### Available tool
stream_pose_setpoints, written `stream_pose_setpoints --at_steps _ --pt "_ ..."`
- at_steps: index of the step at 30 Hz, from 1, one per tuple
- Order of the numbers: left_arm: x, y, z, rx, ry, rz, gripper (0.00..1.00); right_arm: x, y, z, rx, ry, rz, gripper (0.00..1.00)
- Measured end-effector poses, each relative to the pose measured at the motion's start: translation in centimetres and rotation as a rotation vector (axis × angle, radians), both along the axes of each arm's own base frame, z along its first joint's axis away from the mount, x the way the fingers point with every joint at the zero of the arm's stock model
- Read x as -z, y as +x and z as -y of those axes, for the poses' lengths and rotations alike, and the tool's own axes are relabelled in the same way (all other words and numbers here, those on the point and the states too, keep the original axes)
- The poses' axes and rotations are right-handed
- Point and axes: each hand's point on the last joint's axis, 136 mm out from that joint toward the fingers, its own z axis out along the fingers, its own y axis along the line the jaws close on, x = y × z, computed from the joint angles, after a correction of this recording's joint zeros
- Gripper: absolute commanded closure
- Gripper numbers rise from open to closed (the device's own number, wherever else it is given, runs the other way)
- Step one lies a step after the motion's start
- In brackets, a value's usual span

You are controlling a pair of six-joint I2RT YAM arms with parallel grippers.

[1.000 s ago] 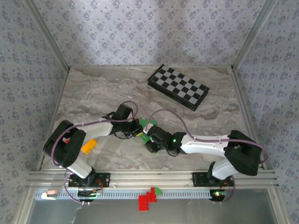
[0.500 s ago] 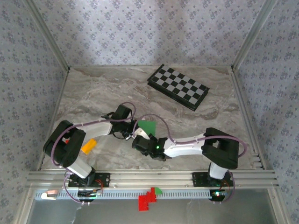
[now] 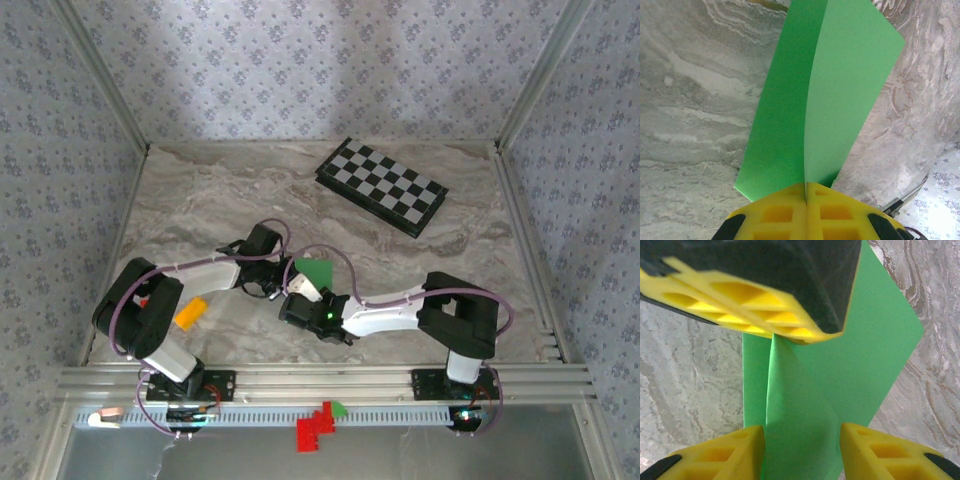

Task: Fold a paper plane with a square sheet of paper (pick it up from the middle)
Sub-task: Fourth fold the wing at the center of the table.

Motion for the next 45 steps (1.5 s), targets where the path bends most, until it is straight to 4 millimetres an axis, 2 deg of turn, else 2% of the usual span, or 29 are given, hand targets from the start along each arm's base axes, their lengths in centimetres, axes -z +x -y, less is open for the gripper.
stream_pose_setpoints --at_steps 24,29,31,34,38,41,45 --pt "-0.4 0.2 0.2 0.005 -0.001 0.007 1.00 0.0 0.3 0.5 0.014 -0.024 0.018 0.86" --pt "-0.4 0.2 0.0 0.018 0.018 0.020 0.83 0.2 0.5 0.9 0.022 -0.012 0.023 0.90" --pt "-0.5 0.2 -0.2 0.024 0.030 0.029 0.73 0.6 0.5 1.5 0.024 -0.003 0.015 0.91" --pt "-1.3 0.5 -0.8 0.026 0.044 0.061 0.65 0.7 0.6 2.5 0.022 0.037 0.000 0.91" --pt "-3.3 1.0 -1.5 0.012 0.040 0.127 0.62 0.5 0.8 3.3 0.014 0.115 -0.029 0.91" --pt "-5.0 1.5 -1.9 -0.009 0.026 0.188 0.63 0.4 1.0 3.3 0.004 0.181 -0.052 0.90" --pt "-5.1 1.1 -2.3 -0.014 0.019 0.209 0.68 0.6 0.9 3.1 -0.012 0.252 -0.086 0.90"
